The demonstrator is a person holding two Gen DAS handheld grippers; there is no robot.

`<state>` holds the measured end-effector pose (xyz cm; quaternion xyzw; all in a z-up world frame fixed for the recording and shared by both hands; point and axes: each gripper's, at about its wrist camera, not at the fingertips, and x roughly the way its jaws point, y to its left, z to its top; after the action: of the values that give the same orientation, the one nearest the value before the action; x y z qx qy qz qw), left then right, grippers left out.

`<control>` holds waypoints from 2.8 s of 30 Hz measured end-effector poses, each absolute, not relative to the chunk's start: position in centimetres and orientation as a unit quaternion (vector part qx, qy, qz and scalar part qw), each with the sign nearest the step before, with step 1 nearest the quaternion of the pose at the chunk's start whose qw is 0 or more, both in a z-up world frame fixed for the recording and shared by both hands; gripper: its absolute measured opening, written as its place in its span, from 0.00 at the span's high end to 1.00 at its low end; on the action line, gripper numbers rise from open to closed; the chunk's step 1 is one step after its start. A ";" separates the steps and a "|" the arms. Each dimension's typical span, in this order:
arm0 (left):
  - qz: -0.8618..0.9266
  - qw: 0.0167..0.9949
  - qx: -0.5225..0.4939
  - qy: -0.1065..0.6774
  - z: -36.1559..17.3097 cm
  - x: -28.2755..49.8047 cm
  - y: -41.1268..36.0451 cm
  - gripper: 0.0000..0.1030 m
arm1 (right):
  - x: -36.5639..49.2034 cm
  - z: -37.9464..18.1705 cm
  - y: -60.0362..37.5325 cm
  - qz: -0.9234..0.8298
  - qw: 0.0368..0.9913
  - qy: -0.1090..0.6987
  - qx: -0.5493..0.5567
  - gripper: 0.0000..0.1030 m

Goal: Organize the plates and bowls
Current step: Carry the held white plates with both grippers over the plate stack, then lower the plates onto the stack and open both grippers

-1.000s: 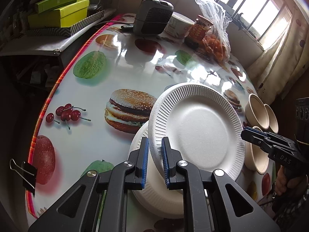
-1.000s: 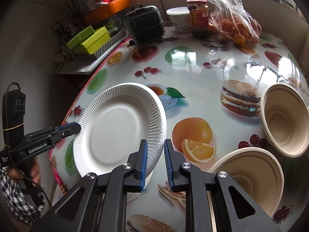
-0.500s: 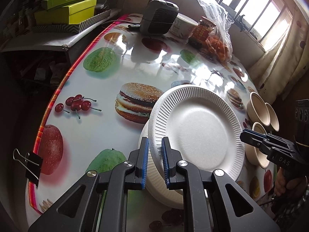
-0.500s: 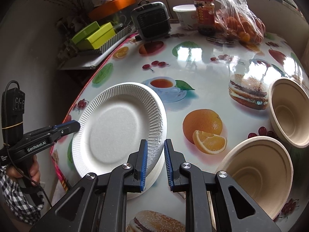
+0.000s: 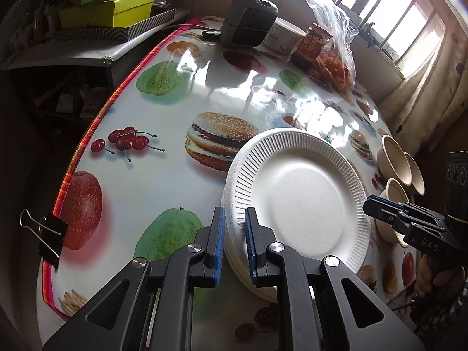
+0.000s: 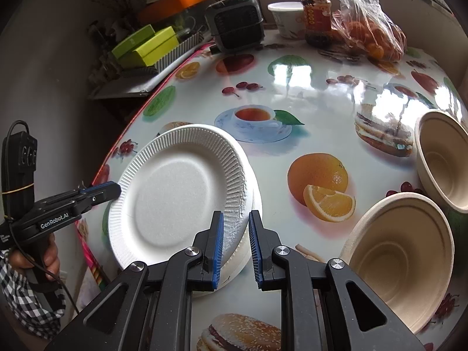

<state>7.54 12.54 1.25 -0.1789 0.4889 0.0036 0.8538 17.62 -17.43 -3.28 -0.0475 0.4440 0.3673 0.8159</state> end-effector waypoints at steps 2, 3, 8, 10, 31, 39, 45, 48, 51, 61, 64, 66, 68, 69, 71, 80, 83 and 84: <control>0.004 0.853 -0.181 0.490 1.0 7.4 12.6 0.86 | 17.5 -3.4 -17.3 0.367 0.815 0.445 -0.049 0.83; 0.004 0.853 -0.181 0.490 1.0 7.3 12.7 0.86 | 17.4 -3.5 -17.3 0.367 0.815 0.445 -0.050 0.83; 0.003 0.852 -0.180 0.492 0.6 7.1 12.7 0.86 | 17.4 -3.9 -17.1 0.364 0.815 0.447 -0.053 0.83; 0.003 0.851 -0.179 0.494 0.4 7.1 12.6 0.86 | 17.4 -4.1 -17.0 0.363 0.815 0.449 -0.054 0.83; 0.000 0.848 -0.177 0.499 -0.3 7.2 12.3 0.86 | 17.4 -4.4 -17.1 0.356 0.819 0.447 -0.056 0.83; 0.001 0.847 -0.171 0.504 -0.8 7.4 12.0 0.86 | 17.5 -4.5 -17.2 0.354 0.819 0.447 -0.055 0.83; 0.001 0.848 -0.170 0.502 -0.7 7.4 12.0 0.86 | 17.6 -4.6 -17.2 0.354 0.819 0.448 -0.054 0.83; 0.001 0.848 -0.171 0.502 -0.7 7.4 12.1 0.86 | 17.6 -4.6 -17.2 0.355 0.819 0.448 -0.053 0.82; 0.001 0.847 -0.172 0.502 -0.8 7.4 12.1 0.86 | 17.6 -4.7 -17.2 0.354 0.819 0.449 -0.052 0.81; -0.001 0.849 -0.171 0.500 -0.6 7.4 12.1 0.84 | 17.8 -4.7 -17.2 0.353 0.818 0.451 -0.050 0.79; -0.004 0.850 -0.170 0.498 -0.5 7.4 12.0 0.84 | 17.7 -4.7 -17.2 0.354 0.818 0.451 -0.050 0.75; -0.004 0.850 -0.170 0.498 -0.5 7.4 12.0 0.84 | 17.8 -4.7 -17.2 0.354 0.818 0.451 -0.050 0.74; -0.004 0.851 -0.170 0.498 -0.4 7.4 11.9 0.84 | 17.8 -4.7 -17.2 0.354 0.818 0.451 -0.050 0.73; -0.004 0.851 -0.169 0.498 -0.4 7.4 11.9 0.84 | 17.8 -4.7 -17.2 0.354 0.818 0.451 -0.050 0.73; -0.004 0.851 -0.170 0.497 -0.4 7.4 11.9 0.84 | 17.7 -4.7 -17.2 0.354 0.818 0.451 -0.050 0.73; -0.003 0.853 -0.172 0.492 -0.2 7.3 12.2 0.79 | 17.7 -4.7 -17.1 0.355 0.819 0.449 -0.049 0.70; -0.003 0.854 -0.173 0.491 -0.1 7.2 12.3 0.74 | 17.6 -4.7 -17.1 0.354 0.818 0.450 -0.049 0.67; -0.003 0.854 -0.173 0.491 -0.1 7.2 12.3 0.74 | 17.6 -4.7 -17.0 0.354 0.818 0.450 -0.049 0.67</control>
<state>7.19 12.35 -0.08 -0.1729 0.4906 -0.0029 0.8541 17.60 -17.02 -4.72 -0.0489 0.4498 0.3542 0.8184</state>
